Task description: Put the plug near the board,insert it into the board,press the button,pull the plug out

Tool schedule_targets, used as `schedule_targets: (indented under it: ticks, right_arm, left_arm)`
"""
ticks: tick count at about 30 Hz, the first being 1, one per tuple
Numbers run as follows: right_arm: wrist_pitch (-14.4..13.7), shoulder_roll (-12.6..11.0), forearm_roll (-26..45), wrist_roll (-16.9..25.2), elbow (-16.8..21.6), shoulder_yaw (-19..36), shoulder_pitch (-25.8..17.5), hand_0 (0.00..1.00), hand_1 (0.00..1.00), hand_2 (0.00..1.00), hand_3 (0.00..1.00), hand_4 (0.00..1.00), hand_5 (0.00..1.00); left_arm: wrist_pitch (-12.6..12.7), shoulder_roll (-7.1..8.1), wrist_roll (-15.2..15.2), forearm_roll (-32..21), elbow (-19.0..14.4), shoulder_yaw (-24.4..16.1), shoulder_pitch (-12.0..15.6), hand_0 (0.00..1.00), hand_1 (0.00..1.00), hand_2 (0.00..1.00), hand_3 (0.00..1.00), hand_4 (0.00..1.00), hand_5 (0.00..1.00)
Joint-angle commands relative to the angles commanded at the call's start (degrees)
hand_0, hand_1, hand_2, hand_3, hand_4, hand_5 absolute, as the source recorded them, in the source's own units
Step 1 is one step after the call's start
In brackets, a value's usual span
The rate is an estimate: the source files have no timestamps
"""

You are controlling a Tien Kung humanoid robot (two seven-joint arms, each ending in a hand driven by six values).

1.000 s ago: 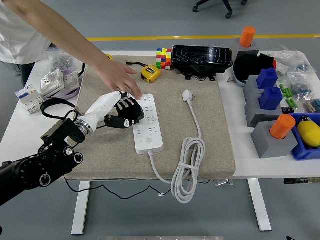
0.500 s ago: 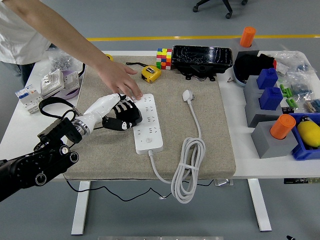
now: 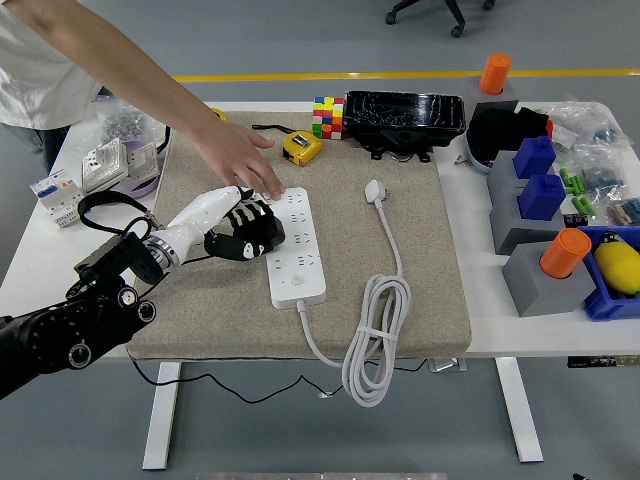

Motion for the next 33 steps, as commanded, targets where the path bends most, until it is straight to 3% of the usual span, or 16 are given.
schedule_targets:
  ticks: [9,33]
  right_arm:
    - [0.0,0.1,0.0,0.0,0.0,0.1,-0.1,0.679,0.687,0.694,0.596,0.933,0.528]
    - [0.0,0.2,-0.2,0.0,0.0,0.5,-0.1,0.678,0.687,0.694,0.596,0.933,0.528]
  left_arm:
    - [-1.5,0.36,0.8,0.7,0.1,0.2,-0.2,0.390,0.390,0.462,0.574,0.618,0.002]
    - [-2.2,1.22,1.1,2.5,0.3,0.6,-0.6,0.389,0.390,0.457,0.574,0.618,0.002]
